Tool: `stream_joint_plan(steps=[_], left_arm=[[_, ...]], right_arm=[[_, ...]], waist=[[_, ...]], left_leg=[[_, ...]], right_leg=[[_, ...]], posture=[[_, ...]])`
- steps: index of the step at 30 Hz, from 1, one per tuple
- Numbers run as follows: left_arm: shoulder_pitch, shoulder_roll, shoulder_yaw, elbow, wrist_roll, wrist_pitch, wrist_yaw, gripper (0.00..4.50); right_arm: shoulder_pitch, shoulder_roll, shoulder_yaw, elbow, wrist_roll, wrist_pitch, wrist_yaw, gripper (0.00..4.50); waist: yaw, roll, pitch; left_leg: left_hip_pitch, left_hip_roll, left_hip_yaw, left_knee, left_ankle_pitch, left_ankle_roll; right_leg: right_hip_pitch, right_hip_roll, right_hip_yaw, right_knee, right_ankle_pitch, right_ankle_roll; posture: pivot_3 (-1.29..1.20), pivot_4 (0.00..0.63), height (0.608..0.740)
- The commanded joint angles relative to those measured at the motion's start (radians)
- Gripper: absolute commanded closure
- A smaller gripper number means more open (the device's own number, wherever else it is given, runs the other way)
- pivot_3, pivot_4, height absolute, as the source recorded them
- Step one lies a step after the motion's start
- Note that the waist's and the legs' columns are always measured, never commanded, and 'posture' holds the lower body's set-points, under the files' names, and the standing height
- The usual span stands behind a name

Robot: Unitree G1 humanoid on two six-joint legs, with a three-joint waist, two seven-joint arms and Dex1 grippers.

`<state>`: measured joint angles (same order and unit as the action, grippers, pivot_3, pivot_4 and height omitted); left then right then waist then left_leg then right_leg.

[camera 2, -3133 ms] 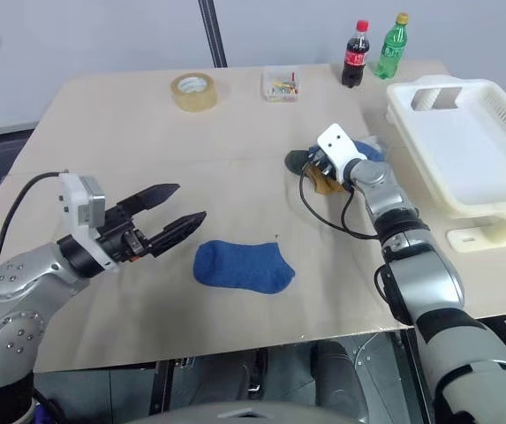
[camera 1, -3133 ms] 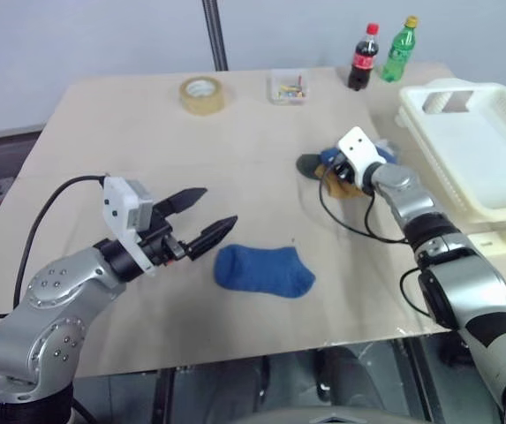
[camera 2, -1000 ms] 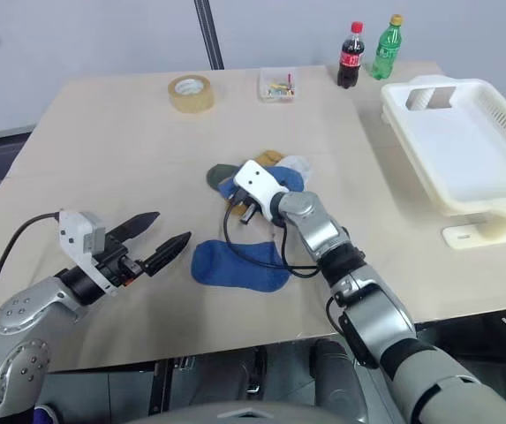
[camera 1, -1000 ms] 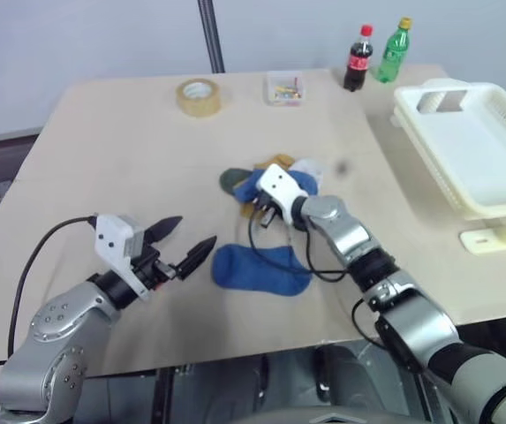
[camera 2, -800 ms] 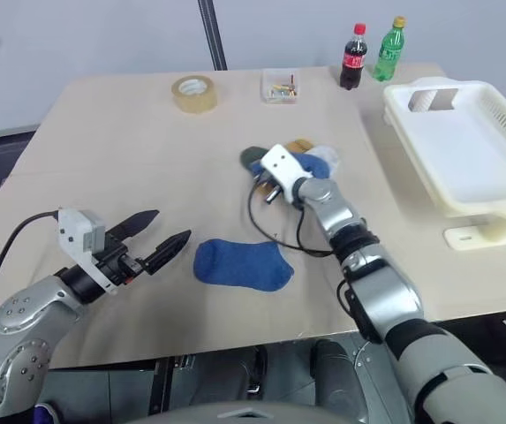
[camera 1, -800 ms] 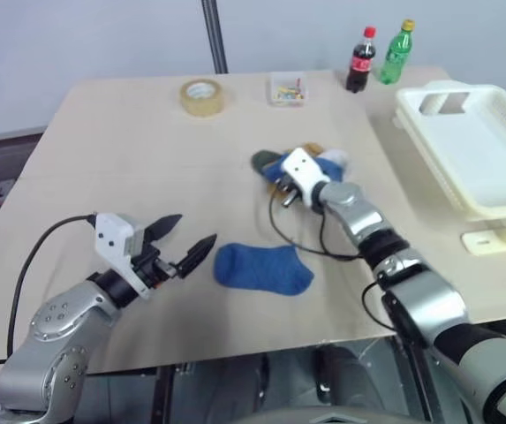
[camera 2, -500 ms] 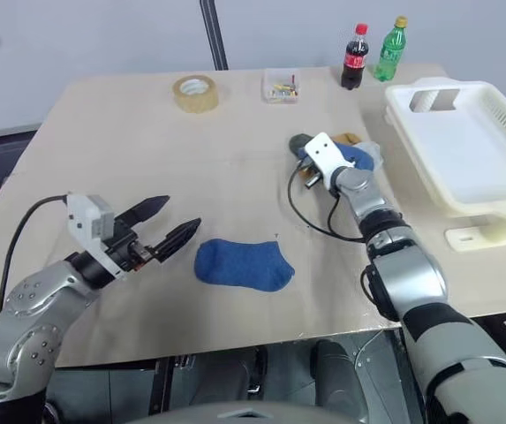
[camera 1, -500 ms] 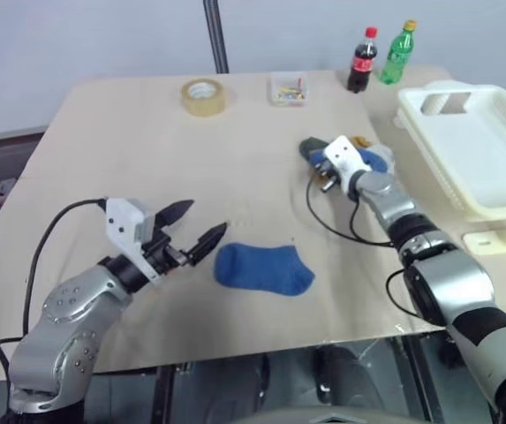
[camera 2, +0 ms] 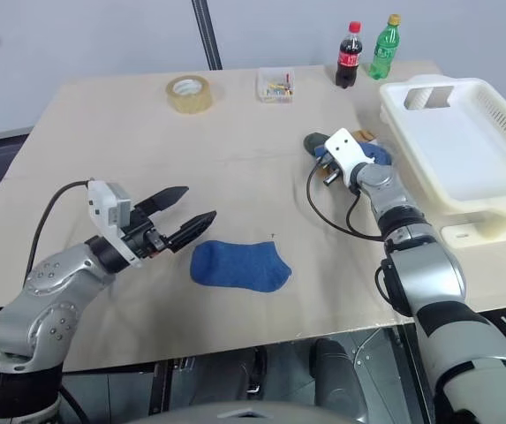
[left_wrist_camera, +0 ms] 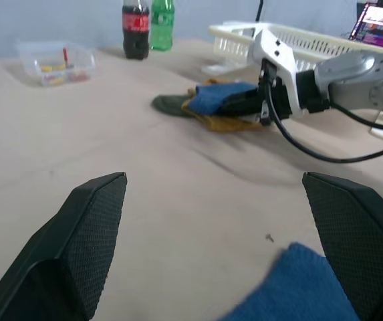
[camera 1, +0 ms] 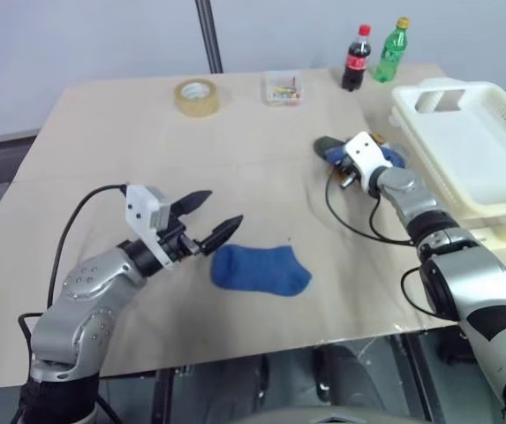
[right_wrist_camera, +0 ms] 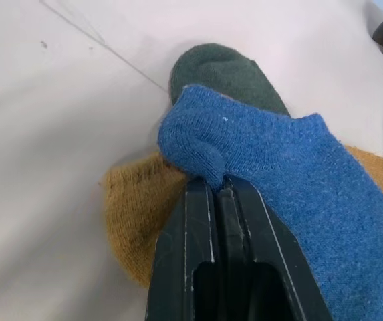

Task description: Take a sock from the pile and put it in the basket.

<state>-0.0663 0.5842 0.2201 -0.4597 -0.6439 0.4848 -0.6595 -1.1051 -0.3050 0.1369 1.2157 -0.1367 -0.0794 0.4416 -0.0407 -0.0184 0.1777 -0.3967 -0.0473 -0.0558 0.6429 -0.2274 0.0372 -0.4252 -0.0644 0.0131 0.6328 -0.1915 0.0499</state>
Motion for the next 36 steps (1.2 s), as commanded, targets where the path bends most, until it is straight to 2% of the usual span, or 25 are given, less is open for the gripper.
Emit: stream_joint_plan(steps=[1, 17, 36], left_arm=[[-0.020, 0.013, -0.018, 0.015, 0.026, -0.035, -0.033, 0.00], [-0.036, 0.022, -0.011, 0.064, 0.023, -0.076, -0.121, 0.00], [-0.070, 0.021, -0.006, 0.074, 0.002, -0.080, -0.161, 0.00]], right_arm=[[-0.008, -0.011, -0.033, -0.049, 0.016, -0.019, -0.002, 4.44], [-0.010, -0.018, -0.053, -0.137, 0.019, -0.011, 0.009, 4.44], [-0.032, -0.019, -0.068, -0.115, 0.020, -0.031, -0.018, 4.44]], waist=[[0.000, 0.000, 0.000], [0.000, 0.001, 0.001], [0.000, 0.001, 0.001]], left_leg=[[0.000, 0.000, 0.000, 0.000, 0.000, 0.000], [-0.001, 0.000, 0.001, -0.001, 0.000, 0.000], [-0.001, 0.000, 0.002, -0.001, 0.000, 0.000]], right_leg=[[0.000, 0.000, 0.000, 0.000, 0.000, 0.000], [-0.002, 0.000, 0.001, 0.000, 0.000, 0.000], [-0.002, 0.000, 0.002, 0.000, 0.000, 0.000]], posture=[[0.00, 0.150, 0.740], [0.00, 0.150, 0.740], [0.00, 0.150, 0.740]])
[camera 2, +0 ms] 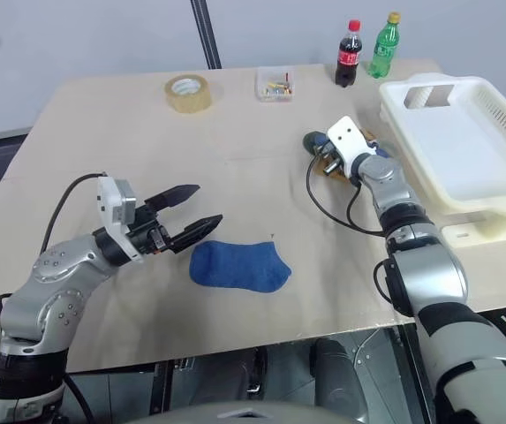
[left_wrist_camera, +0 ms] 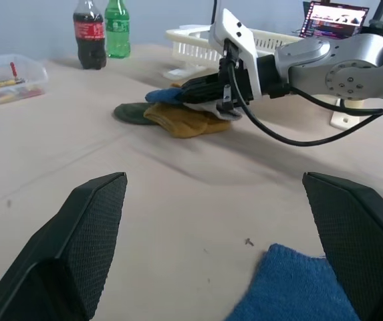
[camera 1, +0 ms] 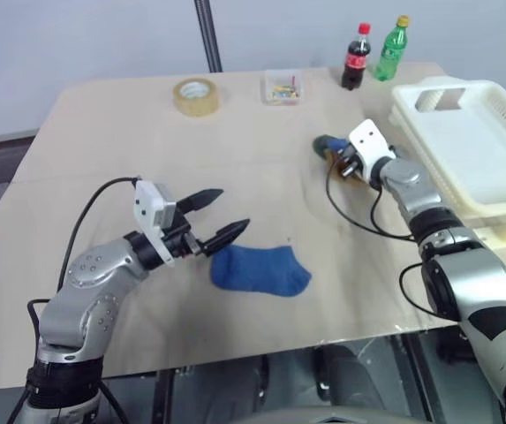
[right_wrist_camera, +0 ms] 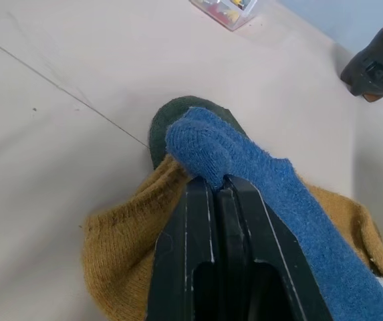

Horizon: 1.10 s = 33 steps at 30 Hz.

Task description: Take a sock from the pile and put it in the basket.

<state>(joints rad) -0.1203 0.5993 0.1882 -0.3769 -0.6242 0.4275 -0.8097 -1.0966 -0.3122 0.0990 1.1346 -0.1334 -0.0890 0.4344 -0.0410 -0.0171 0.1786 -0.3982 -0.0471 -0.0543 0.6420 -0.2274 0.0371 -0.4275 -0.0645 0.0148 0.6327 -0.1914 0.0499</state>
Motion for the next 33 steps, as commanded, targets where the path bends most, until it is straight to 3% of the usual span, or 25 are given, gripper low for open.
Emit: stream_joint_plan(steps=[1, 33], left_arm=[[-0.017, 0.005, 0.025, -0.009, -0.016, -0.024, -0.013, 0.00], [-0.021, -0.031, 0.053, -0.026, -0.035, -0.046, 0.047, 0.00]], right_arm=[[-0.041, -0.012, -0.030, -0.037, 0.018, -0.021, -0.010, 4.44], [-0.032, 0.021, -0.029, -0.092, 0.032, -0.034, 0.023, 4.44]], waist=[[0.000, 0.000, 0.000], [-0.001, 0.000, 0.000]], left_leg=[[0.000, 0.000, 0.000, 0.000, 0.000, 0.000], [0.000, 0.000, 0.001, 0.000, 0.000, 0.000]], right_leg=[[0.000, 0.000, 0.000, 0.000, 0.000, 0.000], [-0.001, 0.000, 0.001, 0.001, 0.000, 0.000]], posture=[[0.00, 0.150, 0.740], [0.00, 0.150, 0.740]])
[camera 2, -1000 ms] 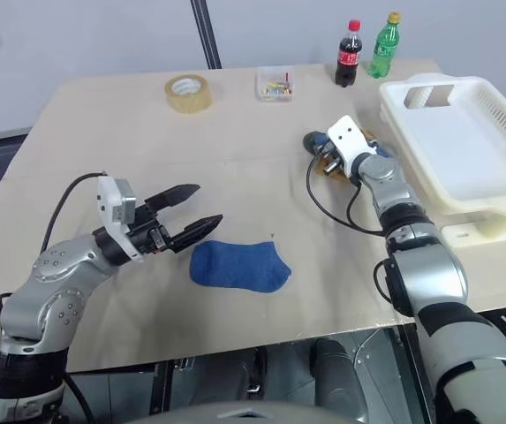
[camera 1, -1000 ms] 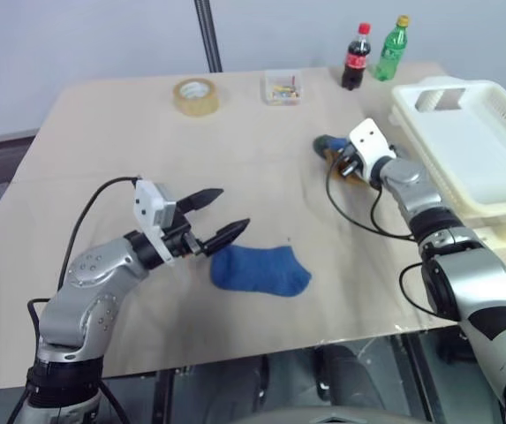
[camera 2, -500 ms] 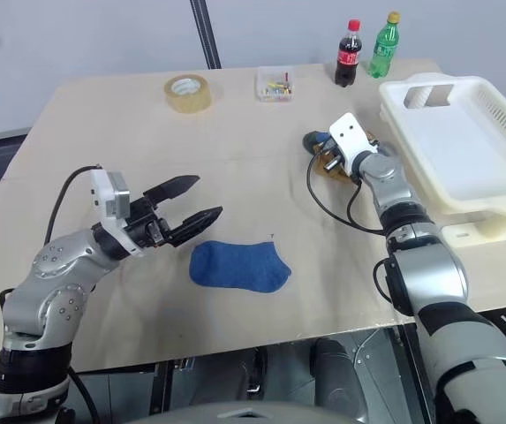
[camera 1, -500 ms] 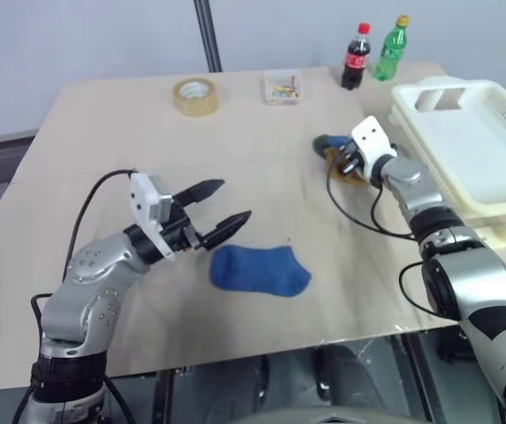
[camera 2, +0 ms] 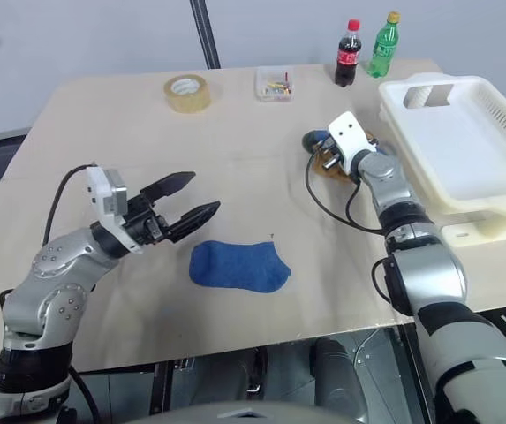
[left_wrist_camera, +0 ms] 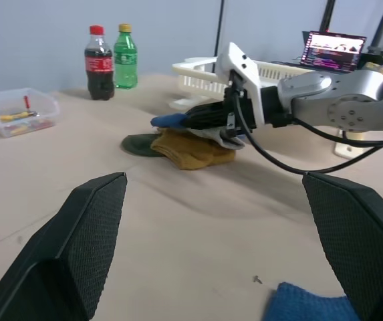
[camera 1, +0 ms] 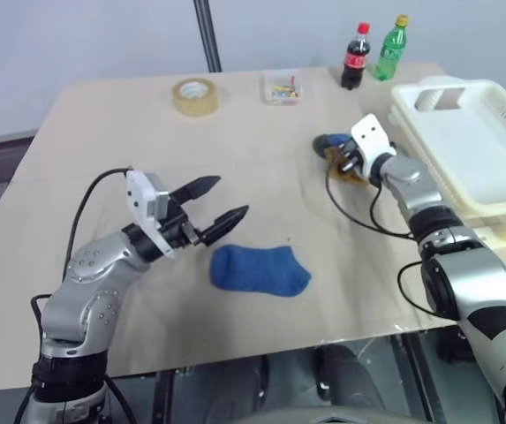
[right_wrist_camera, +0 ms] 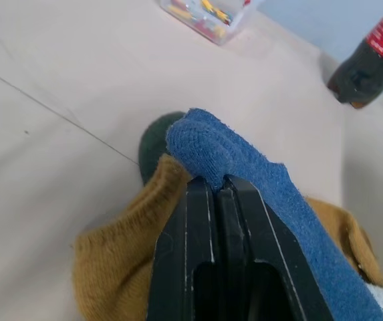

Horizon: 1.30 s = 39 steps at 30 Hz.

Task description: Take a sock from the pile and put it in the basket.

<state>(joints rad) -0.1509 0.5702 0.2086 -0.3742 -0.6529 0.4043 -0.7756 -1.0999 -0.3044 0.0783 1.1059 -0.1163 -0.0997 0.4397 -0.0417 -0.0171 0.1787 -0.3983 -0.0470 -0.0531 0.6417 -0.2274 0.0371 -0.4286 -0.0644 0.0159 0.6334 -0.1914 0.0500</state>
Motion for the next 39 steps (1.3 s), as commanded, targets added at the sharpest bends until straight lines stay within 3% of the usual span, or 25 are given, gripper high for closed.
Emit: stream_joint_plan(steps=[1, 8, 14, 19, 21, 24, 25, 26, 29, 30, 31, 39], left_arm=[[0.014, -0.002, 0.035, -0.031, -0.006, -0.022, 0.018, 0.00], [0.037, -0.004, 0.039, -0.054, -0.006, -0.009, 0.051, 0.00], [0.061, -0.006, 0.028, -0.073, 0.000, -0.014, 0.067, 0.00], [0.085, -0.008, 0.034, -0.087, 0.003, -0.021, 0.073, 0.00], [0.091, -0.009, 0.036, -0.089, 0.004, -0.023, 0.074, 0.00], [0.100, -0.011, 0.036, -0.091, 0.002, -0.025, 0.075, 0.00], [0.102, -0.011, 0.035, -0.092, 0.002, -0.026, 0.076, 0.00], [0.101, -0.012, 0.034, -0.091, 0.003, -0.027, 0.076, 0.00], [0.100, -0.011, 0.033, -0.088, 0.006, -0.030, 0.077, 0.00], [0.101, -0.010, 0.033, -0.088, 0.006, -0.031, 0.077, 0.00], [0.100, -0.009, 0.034, -0.086, 0.007, -0.032, 0.076, 0.00], [0.105, -0.006, 0.041, -0.096, 0.010, -0.031, 0.092, 0.00]], right_arm=[[-0.024, 0.020, -0.006, -0.078, 0.017, -0.023, 0.026, 4.44], [0.011, 0.068, 0.013, -0.181, 0.019, 0.018, 0.071, 4.44], [-0.008, 0.021, 0.067, 0.016, -0.091, -0.015, -0.058, 4.44], [-0.038, -0.021, 0.065, 0.098, -0.106, -0.039, -0.063, 4.44], [-0.037, -0.012, 0.054, 0.087, -0.089, -0.057, -0.035, 3.84], [-0.034, 0.008, 0.033, 0.055, -0.049, -0.039, 0.054, 3.84], [-0.032, 0.012, 0.031, 0.046, -0.042, -0.040, 0.072, 3.21], [-0.032, 0.014, 0.033, 0.041, -0.042, -0.043, 0.075, 3.04], [-0.026, 0.027, 0.041, 0.023, -0.053, -0.058, 0.050, 1.92], [-0.023, 0.034, 0.040, 0.016, -0.049, -0.059, 0.055, 1.18], [-0.022, 0.041, 0.038, 0.010, -0.045, -0.059, 0.061, 0.81], [-0.057, 0.086, 0.066, 0.076, -0.096, -0.065, -0.031, 0.81]], waist=[[-0.001, 0.000, 0.000], [0.000, 0.000, 0.000], [0.007, 0.000, 0.000], [0.004, 0.000, 0.000], [0.002, 0.000, 0.000], [-0.005, 0.000, 0.000], [-0.005, 0.000, 0.000], [-0.004, 0.000, 0.000], [0.000, 0.000, 0.000], [0.001, 0.000, 0.000], [0.001, 0.000, 0.000], [0.000, 0.000, 0.000]], left_leg=[[0.000, 0.000, 0.000, 0.000, 0.000, 0.000], [0.000, 0.000, 0.000, 0.000, 0.000, 0.000], [0.000, -0.001, 0.000, 0.000, 0.000, 0.000], [-0.001, -0.001, 0.000, 0.000, 0.002, -0.003], [-0.001, 0.000, 0.000, 0.000, 0.002, -0.003], [0.000, 0.001, 0.003, 0.000, 0.000, -0.001], [0.000, 0.001, 0.003, 0.000, 0.000, 0.000], [0.000, 0.002, 0.003, 0.000, 0.000, 0.000], [0.000, 0.001, 0.003, 0.000, 0.000, 0.000], [0.000, 0.001, 0.003, 0.000, 0.000, 0.000], [0.000, 0.001, 0.002, 0.000, 0.000, 0.000], [0.000, 0.001, 0.002, 0.000, 0.000, 0.000]], right_leg=[[0.000, 0.000, 0.000, 0.000, 0.000, 0.000], [-0.001, 0.000, 0.000, 0.001, 0.000, 0.000], [-0.001, -0.001, 0.000, 0.002, 0.000, 0.000], [-0.002, -0.001, 0.000, 0.001, 0.000, 0.000], [-0.002, -0.001, 0.000, 0.001, 0.000, 0.000], [-0.002, 0.001, 0.002, 0.002, 0.000, 0.000], [-0.002, 0.001, 0.002, 0.002, 0.000, -0.001], [-0.002, 0.001, 0.002, 0.002, 0.000, -0.001], [-0.002, 0.001, 0.002, 0.002, 0.000, -0.001], [-0.002, 0.001, 0.002, 0.002, 0.000, -0.001], [-0.002, 0.001, 0.002, 0.002, 0.000, -0.001], [-0.002, 0.001, 0.001, 0.002, 0.000, -0.001]], posture=[[0.00, 0.150, 0.740], [0.00, 0.150, 0.740], [0.00, 0.150, 0.740], [0.00, 0.150, 0.740], [0.00, 0.150, 0.740], [0.00, 0.150, 0.740], [0.00, 0.150, 0.740], [0.00, 0.150, 0.740], [0.00, 0.150, 0.740], [0.00, 0.150, 0.740], [0.00, 0.150, 0.740], [0.00, 0.150, 0.740]])
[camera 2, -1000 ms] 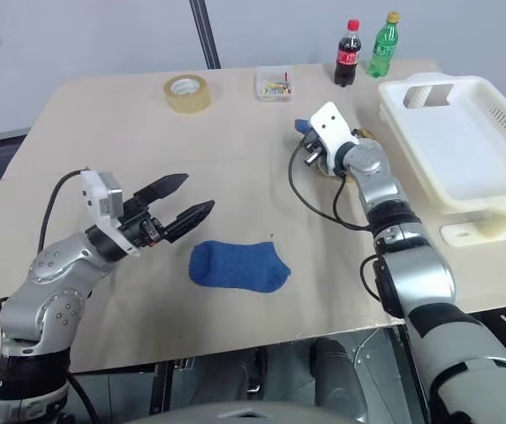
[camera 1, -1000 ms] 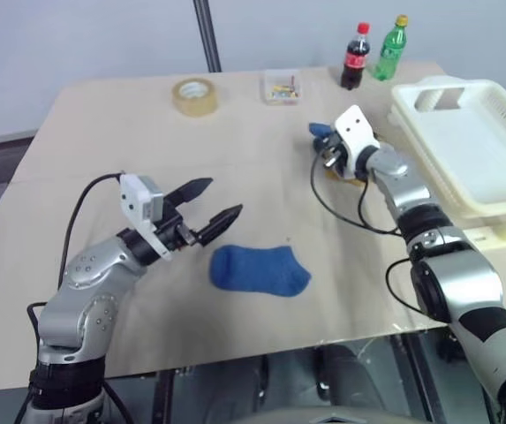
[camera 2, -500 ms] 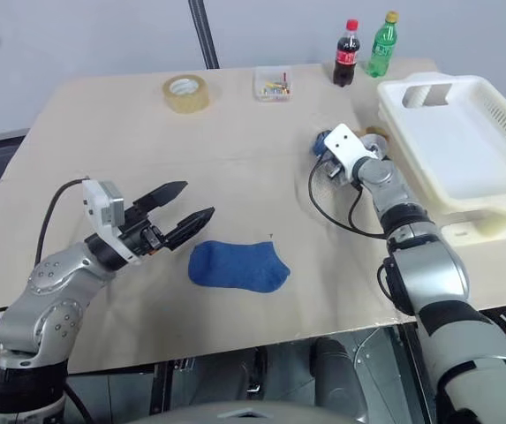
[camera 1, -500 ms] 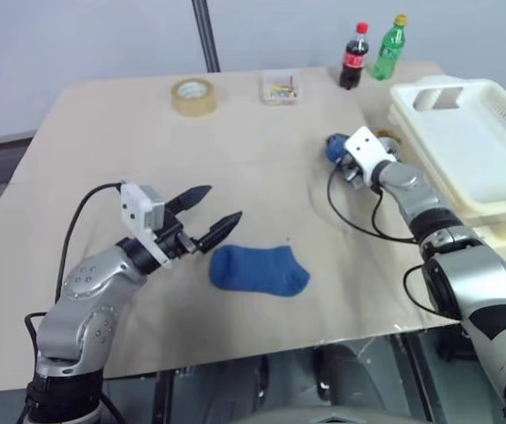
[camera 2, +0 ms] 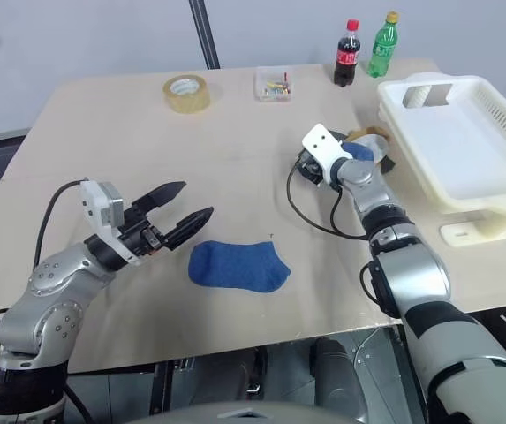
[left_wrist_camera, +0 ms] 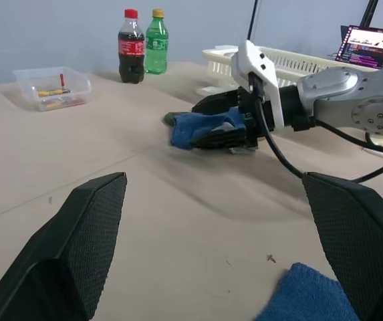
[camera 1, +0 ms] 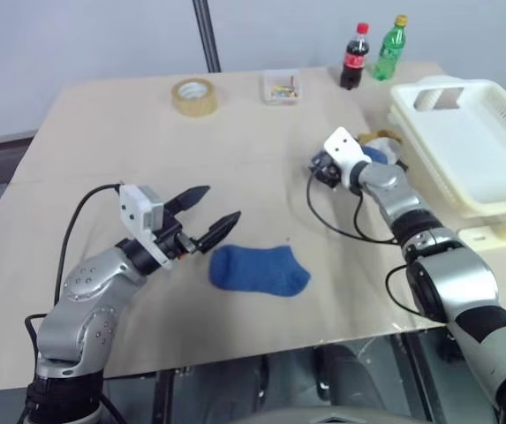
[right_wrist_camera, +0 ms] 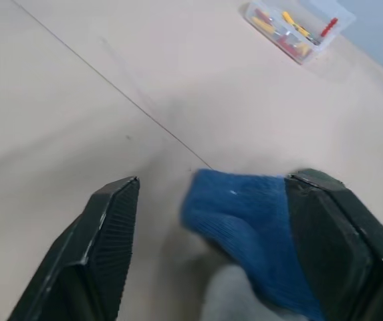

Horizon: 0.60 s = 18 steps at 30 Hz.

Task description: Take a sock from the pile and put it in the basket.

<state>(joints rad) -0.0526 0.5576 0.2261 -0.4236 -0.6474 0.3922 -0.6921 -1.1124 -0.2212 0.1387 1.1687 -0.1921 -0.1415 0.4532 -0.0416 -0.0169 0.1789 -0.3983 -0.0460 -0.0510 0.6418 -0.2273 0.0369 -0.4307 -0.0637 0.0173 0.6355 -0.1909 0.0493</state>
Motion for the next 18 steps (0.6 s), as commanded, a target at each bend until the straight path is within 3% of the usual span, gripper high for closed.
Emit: stream_joint_plan(steps=[1, 5, 6, 8, 14, 18], left_arm=[[0.010, 0.007, 0.026, -0.049, 0.005, -0.020, 0.010, 0.00], [0.030, 0.007, 0.036, -0.065, 0.004, -0.022, 0.020, 0.00], [0.037, 0.006, 0.037, -0.071, 0.004, -0.024, 0.024, 0.00], [0.049, 0.003, 0.038, -0.082, 0.004, -0.025, 0.032, 0.00], [0.082, -0.004, 0.044, -0.107, 0.002, -0.031, 0.052, 0.00], [0.099, -0.012, 0.041, -0.118, 0.004, -0.034, 0.061, 0.00]], right_arm=[[-0.048, 0.005, 0.011, 0.022, -0.027, -0.017, -0.055, 0.81], [-0.070, 0.015, 0.038, 0.062, -0.071, -0.007, -0.101, 0.81], [-0.077, 0.015, 0.053, 0.072, -0.091, -0.004, -0.119, 1.30], [-0.087, 0.018, 0.064, 0.086, -0.107, -0.005, -0.134, 1.83], [-0.102, 0.029, 0.055, 0.084, -0.104, -0.026, -0.122, 4.46], [-0.105, 0.029, 0.039, 0.064, -0.083, -0.026, -0.081, 4.46]], waist=[[0.000, 0.000, 0.000], [-0.001, 0.000, 0.000], [-0.002, 0.000, 0.000], [-0.001, 0.000, 0.000], [-0.001, 0.000, 0.000], [-0.001, 0.000, 0.000]], left_leg=[[0.000, 0.000, 0.000, 0.000, 0.000, 0.000], [0.000, 0.000, 0.000, 0.000, 0.001, -0.002], [0.000, 0.000, 0.000, 0.000, 0.001, -0.002], [0.000, 0.000, 0.000, 0.000, 0.001, -0.002], [0.000, 0.000, 0.000, 0.000, 0.001, -0.002], [0.000, 0.000, 0.000, 0.000, 0.001, -0.002]], right_leg=[[0.000, 0.000, 0.000, 0.000, 0.000, 0.000], [0.000, 0.000, 0.000, 0.000, 0.000, 0.000], [-0.001, 0.000, 0.000, 0.000, 0.000, 0.000], [-0.001, 0.000, 0.000, 0.000, 0.000, 0.000], [-0.001, 0.000, 0.000, 0.000, 0.000, 0.000], [-0.001, 0.000, 0.000, 0.000, 0.000, 0.000]], posture=[[0.00, 0.150, 0.740], [0.00, 0.150, 0.740], [0.00, 0.150, 0.740], [0.00, 0.150, 0.740], [0.00, 0.150, 0.740], [0.00, 0.150, 0.740]])
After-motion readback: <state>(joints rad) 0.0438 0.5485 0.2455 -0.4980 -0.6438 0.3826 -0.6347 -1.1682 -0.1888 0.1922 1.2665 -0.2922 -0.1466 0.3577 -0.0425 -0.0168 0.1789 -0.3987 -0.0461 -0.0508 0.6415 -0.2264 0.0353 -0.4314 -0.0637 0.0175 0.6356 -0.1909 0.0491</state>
